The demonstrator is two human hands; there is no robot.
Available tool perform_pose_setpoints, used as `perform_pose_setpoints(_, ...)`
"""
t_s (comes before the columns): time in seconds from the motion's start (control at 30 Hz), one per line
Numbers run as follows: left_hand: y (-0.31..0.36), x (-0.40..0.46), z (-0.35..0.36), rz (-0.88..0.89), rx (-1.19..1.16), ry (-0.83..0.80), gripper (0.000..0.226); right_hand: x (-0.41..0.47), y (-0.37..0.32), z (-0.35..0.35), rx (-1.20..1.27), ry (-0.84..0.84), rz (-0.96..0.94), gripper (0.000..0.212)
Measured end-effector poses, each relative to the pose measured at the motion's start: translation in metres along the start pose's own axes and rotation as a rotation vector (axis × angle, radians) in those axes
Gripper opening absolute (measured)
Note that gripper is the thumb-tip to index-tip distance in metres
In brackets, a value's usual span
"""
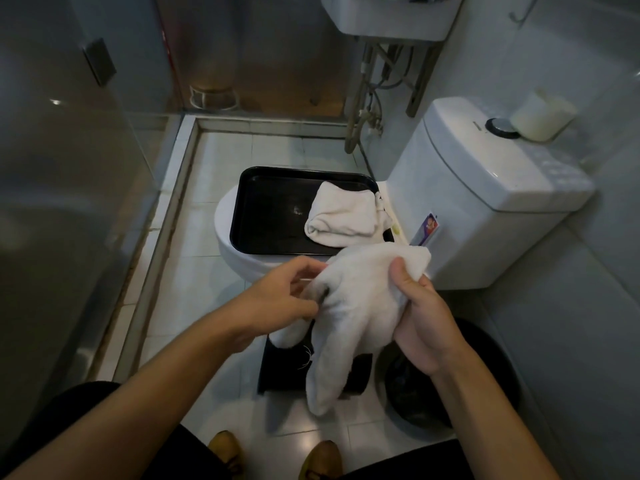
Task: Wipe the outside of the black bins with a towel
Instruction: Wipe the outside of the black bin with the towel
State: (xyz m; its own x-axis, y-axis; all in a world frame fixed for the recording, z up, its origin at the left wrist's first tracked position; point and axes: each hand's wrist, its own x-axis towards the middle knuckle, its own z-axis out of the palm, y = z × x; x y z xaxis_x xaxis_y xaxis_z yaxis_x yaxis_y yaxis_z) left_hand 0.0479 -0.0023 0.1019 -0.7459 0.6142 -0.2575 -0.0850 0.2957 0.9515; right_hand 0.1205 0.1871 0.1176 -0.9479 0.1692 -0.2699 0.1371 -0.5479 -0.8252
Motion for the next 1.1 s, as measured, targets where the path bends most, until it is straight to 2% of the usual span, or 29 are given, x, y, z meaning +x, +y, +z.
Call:
perform_pose_setpoints(0.17, -0.007, 0.013, -0.004, 0.310, 0.337, 0.195, 0.022, 0.003, -0.004, -0.003, -0.033, -0.003, 0.001, 0.036)
perform_pose_setpoints(0.3, -0.010, 0.022, -0.009, 0.343, 0.417, 0.299, 0.023, 0.007, -0.009, -0.021, -0.346, 0.147, -0.085, 0.036)
perform_pose_setpoints(0.4, -0.006, 0.020, -0.001, 0.287, 0.403, 0.261, 0.022, 0.008, -0.007, -0.036, -0.534, 0.220, -0.128, 0.033)
perform_pose_setpoints(0.5, 0.005, 0.016, 0.003, 0.254, 0.408, 0.174, 0.019, 0.010, -0.006, -0.040, -0.541, 0.225, -0.145, 0.031)
perform_pose_setpoints(0.57, 0.009, 0.016, 0.000, 0.215, 0.649, 0.080, 0.046, 0.009, -0.008, -0.041, -0.476, 0.157, -0.132, 0.035)
perform_pose_setpoints(0.6, 0.009, 0.017, -0.002, 0.206, 0.812, 0.031, 0.056, 0.008, -0.010, -0.044, -0.454, 0.106, -0.112, 0.038)
perform_pose_setpoints(0.67, 0.007, 0.020, -0.004, 0.205, 0.968, -0.026, 0.054, 0.007, -0.012, -0.053, -0.481, -0.012, -0.045, 0.055)
perform_pose_setpoints(0.73, 0.005, 0.022, -0.007, 0.198, 0.920, -0.053, 0.042, 0.009, -0.012, -0.064, -0.603, -0.028, 0.004, 0.085)
perform_pose_setpoints(0.8, 0.003, 0.022, -0.010, 0.177, 0.836, -0.096, 0.034, 0.010, -0.011, -0.065, -0.747, 0.058, -0.020, 0.108)
perform_pose_setpoints(0.83, 0.003, 0.022, -0.011, 0.166, 0.811, -0.122, 0.034, 0.010, -0.012, -0.064, -0.810, 0.058, -0.053, 0.108)
perform_pose_setpoints(0.87, 0.002, 0.021, -0.013, 0.154, 0.799, -0.146, 0.036, 0.010, -0.013, -0.063, -0.877, 0.018, -0.097, 0.097)
perform_pose_setpoints(0.93, -0.001, 0.019, -0.015, 0.140, 0.782, -0.178, 0.041, 0.008, -0.014, -0.061, -1.035, -0.062, -0.145, 0.045)
perform_pose_setpoints(0.97, -0.002, 0.019, -0.017, 0.134, 0.773, -0.177, 0.041, 0.008, -0.014, -0.059, -1.105, -0.081, -0.166, 0.028)
perform_pose_setpoints(1.03, -0.003, 0.018, -0.021, 0.114, 0.760, -0.149, 0.037, 0.009, -0.008, -0.063, -1.175, -0.078, -0.180, 0.032)
perform_pose_setpoints(1.1, -0.002, 0.019, -0.026, 0.101, 0.739, -0.135, 0.032, 0.009, -0.005, -0.063, -1.041, -0.046, -0.134, 0.035)
